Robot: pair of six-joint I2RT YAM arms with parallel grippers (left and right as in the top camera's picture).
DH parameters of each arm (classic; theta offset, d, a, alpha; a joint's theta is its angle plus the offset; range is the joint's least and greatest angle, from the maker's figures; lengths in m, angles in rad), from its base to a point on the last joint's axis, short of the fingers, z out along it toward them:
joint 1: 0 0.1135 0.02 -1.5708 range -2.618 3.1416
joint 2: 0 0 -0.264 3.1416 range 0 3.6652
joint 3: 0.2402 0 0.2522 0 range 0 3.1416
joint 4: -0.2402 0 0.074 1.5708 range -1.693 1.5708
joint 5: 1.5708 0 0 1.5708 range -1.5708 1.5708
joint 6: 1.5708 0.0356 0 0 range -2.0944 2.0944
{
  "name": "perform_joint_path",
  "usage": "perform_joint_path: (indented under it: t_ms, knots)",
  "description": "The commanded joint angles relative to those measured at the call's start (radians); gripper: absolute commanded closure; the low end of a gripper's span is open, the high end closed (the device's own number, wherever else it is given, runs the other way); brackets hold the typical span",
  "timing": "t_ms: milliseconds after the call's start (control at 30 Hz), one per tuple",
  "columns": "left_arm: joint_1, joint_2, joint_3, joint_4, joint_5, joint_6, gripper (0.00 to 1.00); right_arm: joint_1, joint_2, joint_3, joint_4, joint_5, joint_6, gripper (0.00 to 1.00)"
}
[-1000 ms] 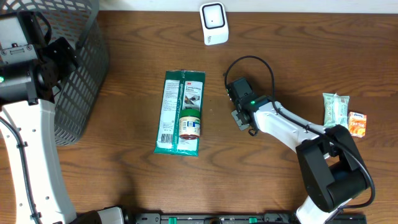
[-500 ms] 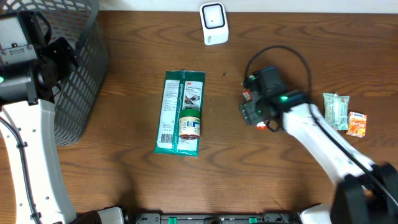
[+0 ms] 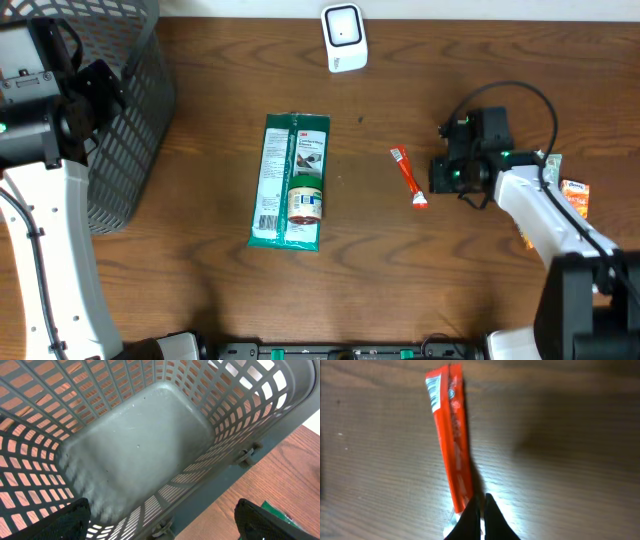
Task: Scan the item barcode
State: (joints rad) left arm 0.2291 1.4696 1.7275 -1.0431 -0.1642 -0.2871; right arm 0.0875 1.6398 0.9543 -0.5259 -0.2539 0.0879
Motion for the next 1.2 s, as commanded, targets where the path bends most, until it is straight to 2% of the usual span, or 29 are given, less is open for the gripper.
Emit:
perform_joint_path:
  t_ms: [0, 333, 500, 633, 733, 967, 1167]
  knots:
    - [0.005, 0.000, 0.006, 0.000, -0.013, 0.010, 0.08, 0.001, 0.060, -0.064, 0.072, -0.205, -0.038, 0.99]
    - [0.005, 0.000, 0.006, 0.000, -0.013, 0.010, 0.08, 0.005, 0.200, -0.078, 0.098, -0.165, -0.037, 0.99]
    - [0.005, 0.000, 0.006, 0.000, -0.013, 0.010, 0.08, -0.016, 0.180, -0.043, 0.067, -0.167, -0.007, 0.99]
    - [0.005, 0.000, 0.006, 0.000, -0.013, 0.010, 0.07, -0.036, 0.126, 0.009, -0.035, -0.166, 0.025, 0.72]
    - [0.005, 0.000, 0.006, 0.000, -0.013, 0.010, 0.07, -0.038, 0.085, 0.024, -0.082, -0.167, 0.056, 0.62]
    - [0.005, 0.000, 0.006, -0.003, -0.013, 0.010, 0.08, -0.029, 0.058, 0.019, -0.090, -0.170, 0.171, 0.65]
    - [0.005, 0.000, 0.006, -0.003, -0.013, 0.010, 0.08, 0.024, 0.070, -0.051, 0.027, -0.160, 0.241, 0.68]
